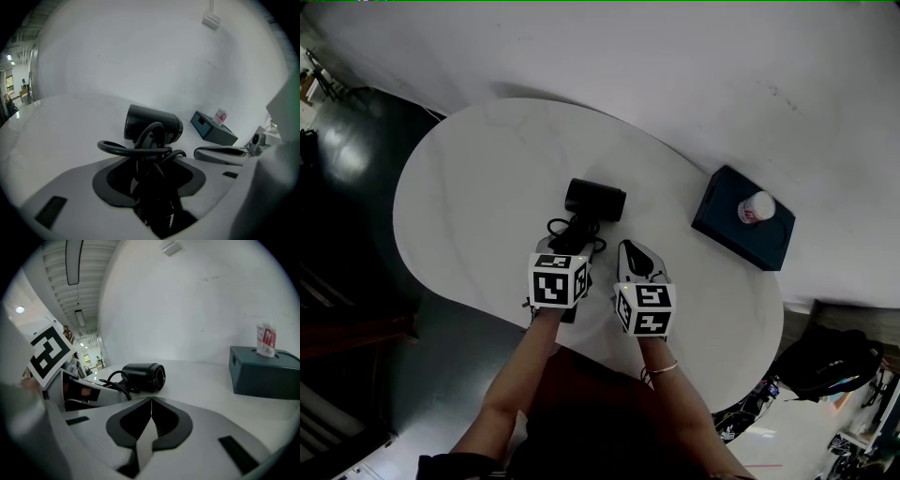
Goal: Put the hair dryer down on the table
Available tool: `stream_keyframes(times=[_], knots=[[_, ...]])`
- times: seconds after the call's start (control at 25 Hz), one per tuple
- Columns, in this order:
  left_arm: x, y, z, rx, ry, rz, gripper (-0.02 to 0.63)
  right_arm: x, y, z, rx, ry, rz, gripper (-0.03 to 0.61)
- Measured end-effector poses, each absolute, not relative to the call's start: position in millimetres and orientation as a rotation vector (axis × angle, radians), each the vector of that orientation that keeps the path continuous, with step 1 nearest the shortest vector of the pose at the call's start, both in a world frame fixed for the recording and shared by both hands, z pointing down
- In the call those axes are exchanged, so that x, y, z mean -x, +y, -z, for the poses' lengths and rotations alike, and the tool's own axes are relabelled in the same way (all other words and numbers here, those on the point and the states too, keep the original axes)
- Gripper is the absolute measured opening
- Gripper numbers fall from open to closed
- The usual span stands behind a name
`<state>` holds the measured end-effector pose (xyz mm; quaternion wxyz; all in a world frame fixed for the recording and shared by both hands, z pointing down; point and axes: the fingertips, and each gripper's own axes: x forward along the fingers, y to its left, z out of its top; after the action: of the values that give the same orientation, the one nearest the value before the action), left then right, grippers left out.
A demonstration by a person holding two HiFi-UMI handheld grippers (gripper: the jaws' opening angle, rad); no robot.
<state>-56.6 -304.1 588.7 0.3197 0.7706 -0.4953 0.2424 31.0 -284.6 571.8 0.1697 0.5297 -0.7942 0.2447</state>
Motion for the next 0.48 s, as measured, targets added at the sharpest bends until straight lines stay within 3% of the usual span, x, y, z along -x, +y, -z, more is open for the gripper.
stream_keyframes(times=[0.28,0.48], knots=[[51.7,-301.9,-589.4,-2.040,-1.293,-0.662,0.205,-30.7,-280.7,-574.6,-1.497,-2.229,-0.678,0.015],[58.7,-295.2,-585.7,-2.013,-1.320,-0.642,0.260,-35.7,-272.8,-576.4,-1.505,-2.197,-0.726,0.015]])
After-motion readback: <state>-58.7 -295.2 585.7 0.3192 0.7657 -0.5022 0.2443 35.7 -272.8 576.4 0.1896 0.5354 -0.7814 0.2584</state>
